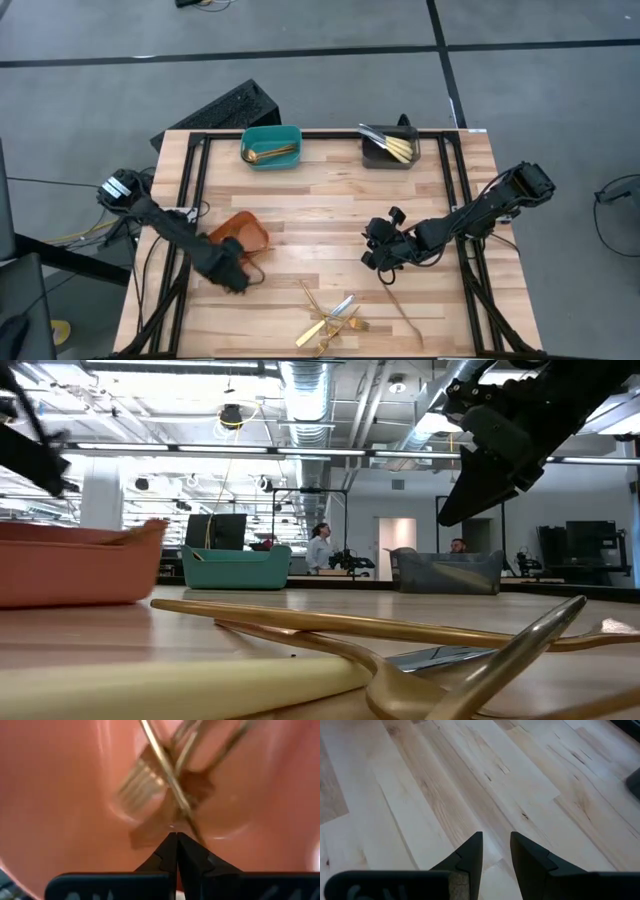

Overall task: Sort silverware by color (type)
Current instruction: Adjust the orange bin

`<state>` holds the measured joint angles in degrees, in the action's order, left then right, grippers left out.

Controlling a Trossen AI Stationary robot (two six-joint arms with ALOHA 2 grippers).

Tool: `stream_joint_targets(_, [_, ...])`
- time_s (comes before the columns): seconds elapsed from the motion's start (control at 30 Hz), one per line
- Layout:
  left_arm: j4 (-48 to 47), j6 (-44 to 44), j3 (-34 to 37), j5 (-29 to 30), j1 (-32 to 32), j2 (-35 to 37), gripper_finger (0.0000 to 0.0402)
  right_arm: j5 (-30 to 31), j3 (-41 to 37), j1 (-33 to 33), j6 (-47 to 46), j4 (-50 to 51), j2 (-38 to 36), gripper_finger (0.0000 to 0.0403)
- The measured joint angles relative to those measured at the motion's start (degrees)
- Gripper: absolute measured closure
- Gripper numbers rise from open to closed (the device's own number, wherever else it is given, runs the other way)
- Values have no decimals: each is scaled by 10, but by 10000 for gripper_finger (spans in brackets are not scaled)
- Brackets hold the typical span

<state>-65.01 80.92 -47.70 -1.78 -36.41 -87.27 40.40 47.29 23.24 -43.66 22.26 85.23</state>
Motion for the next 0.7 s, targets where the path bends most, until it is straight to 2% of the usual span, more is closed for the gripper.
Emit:
stream_joint_targets(0.17, [9, 126, -32, -38, -79, 0, 401, 0, 0, 0, 0, 0, 0, 278])
stream_joint_targets(0.3, [49, 198, -68, -37, -126, 0, 401, 0, 0, 0, 0, 0, 0, 278])
stream_joint_targets(0.4, [70, 228, -88, -32, -156, 0, 401, 0, 0, 0, 1, 0, 0, 278])
stream_joint_targets(0.57, [47, 265, -106, -28, -188, 0, 401, 0, 0, 0, 1, 0, 0, 278])
stream_joint_targets(0.7, [12, 239, -124, 32, -190, 0, 401, 0, 0, 0, 1, 0, 0, 278])
